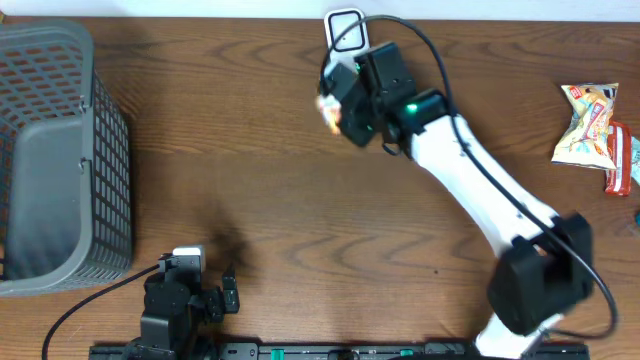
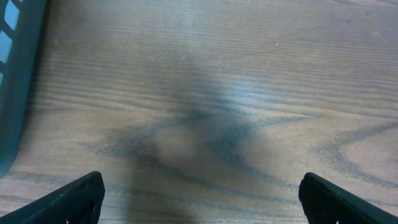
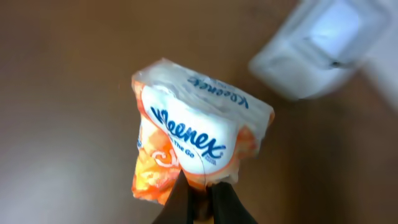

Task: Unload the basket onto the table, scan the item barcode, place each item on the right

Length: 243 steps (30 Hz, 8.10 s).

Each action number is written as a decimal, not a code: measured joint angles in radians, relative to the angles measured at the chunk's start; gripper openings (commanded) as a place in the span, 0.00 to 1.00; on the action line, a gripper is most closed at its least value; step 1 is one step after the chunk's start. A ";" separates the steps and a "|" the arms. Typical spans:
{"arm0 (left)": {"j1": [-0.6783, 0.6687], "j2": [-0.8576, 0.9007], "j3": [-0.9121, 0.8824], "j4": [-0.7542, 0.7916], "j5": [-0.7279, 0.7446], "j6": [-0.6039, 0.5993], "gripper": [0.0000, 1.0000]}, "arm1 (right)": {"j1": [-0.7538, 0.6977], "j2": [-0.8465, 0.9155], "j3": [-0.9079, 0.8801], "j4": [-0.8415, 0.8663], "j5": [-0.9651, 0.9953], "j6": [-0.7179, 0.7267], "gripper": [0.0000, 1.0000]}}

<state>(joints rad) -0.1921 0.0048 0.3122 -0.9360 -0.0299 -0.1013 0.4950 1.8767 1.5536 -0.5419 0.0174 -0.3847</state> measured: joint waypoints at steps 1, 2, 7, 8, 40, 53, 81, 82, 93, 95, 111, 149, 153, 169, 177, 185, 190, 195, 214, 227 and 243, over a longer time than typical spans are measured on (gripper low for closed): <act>0.000 0.000 0.000 0.000 0.000 0.000 1.00 | 0.000 0.029 0.000 0.064 0.072 -0.003 0.01; 0.000 0.000 0.000 0.000 0.000 0.000 1.00 | 0.000 0.055 -0.001 0.120 0.130 -0.012 0.01; 0.000 0.000 0.000 0.000 0.000 0.000 1.00 | 0.000 0.167 -0.004 0.363 0.366 -0.114 0.01; 0.000 0.000 0.000 0.000 0.000 0.000 1.00 | 0.000 0.183 -0.004 0.411 0.396 -0.138 0.01; 0.000 0.000 0.000 0.000 0.000 0.000 1.00 | -0.035 0.637 0.467 0.588 0.722 -0.611 0.01; 0.000 0.000 0.000 0.000 0.000 0.000 1.00 | -0.055 0.505 0.485 0.127 0.809 -0.478 0.01; 0.000 0.000 0.000 0.000 0.000 0.000 1.00 | -0.776 0.363 0.248 -0.170 0.339 0.127 0.50; 0.000 0.000 0.000 0.000 0.000 0.000 1.00 | -0.780 0.363 0.248 -0.170 0.337 0.134 0.65; 0.000 0.000 0.000 0.000 0.000 0.000 1.00 | -0.756 0.220 0.236 -0.176 0.248 0.220 0.99; 0.000 0.000 0.000 0.000 0.000 0.000 1.00 | -0.749 0.109 0.236 -0.178 0.180 0.237 0.99; 0.000 0.000 0.000 0.000 0.000 0.000 1.00 | -0.724 -0.751 0.250 -0.518 -0.180 0.394 0.99; 0.000 0.000 0.000 0.000 0.000 0.000 1.00 | -0.484 -1.802 -0.188 -0.488 -0.170 0.404 0.99; 0.000 0.000 0.000 0.000 0.000 0.000 1.00 | -0.484 -1.867 -0.409 -0.287 -0.166 0.404 0.99; 0.000 0.000 0.000 0.000 0.000 0.000 1.00 | -0.499 -1.858 -1.215 0.531 -0.158 0.457 0.99; 0.000 0.000 0.000 0.000 0.000 0.000 1.00 | -0.500 -1.860 -1.426 0.674 -0.123 0.459 0.99; 0.000 0.000 0.000 0.000 0.000 0.000 1.00 | -0.500 -1.860 -1.510 0.686 -0.114 0.461 0.99; 0.000 0.000 0.000 0.000 0.000 0.000 1.00 | -0.500 -1.863 -1.535 0.592 -0.090 0.461 0.99; 0.000 0.000 0.000 0.000 0.000 0.000 1.00 | -0.500 -1.863 -1.547 0.473 -0.052 0.461 0.99; 0.000 0.000 0.000 0.000 0.000 0.000 1.00 | -0.500 -1.864 -1.547 0.472 -0.039 0.461 0.99; 0.000 0.000 0.000 0.000 0.000 0.000 1.00 | -0.500 -1.864 -1.547 0.472 -0.037 0.461 0.99; 0.000 0.000 -0.058 0.483 0.000 0.024 1.00 | -0.500 -1.865 -1.547 0.472 -0.035 0.461 0.99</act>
<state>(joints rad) -0.1921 0.0044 0.2539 -0.4530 -0.0299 -0.0776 -0.0055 0.0120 0.0071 -0.0704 -0.0177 0.0765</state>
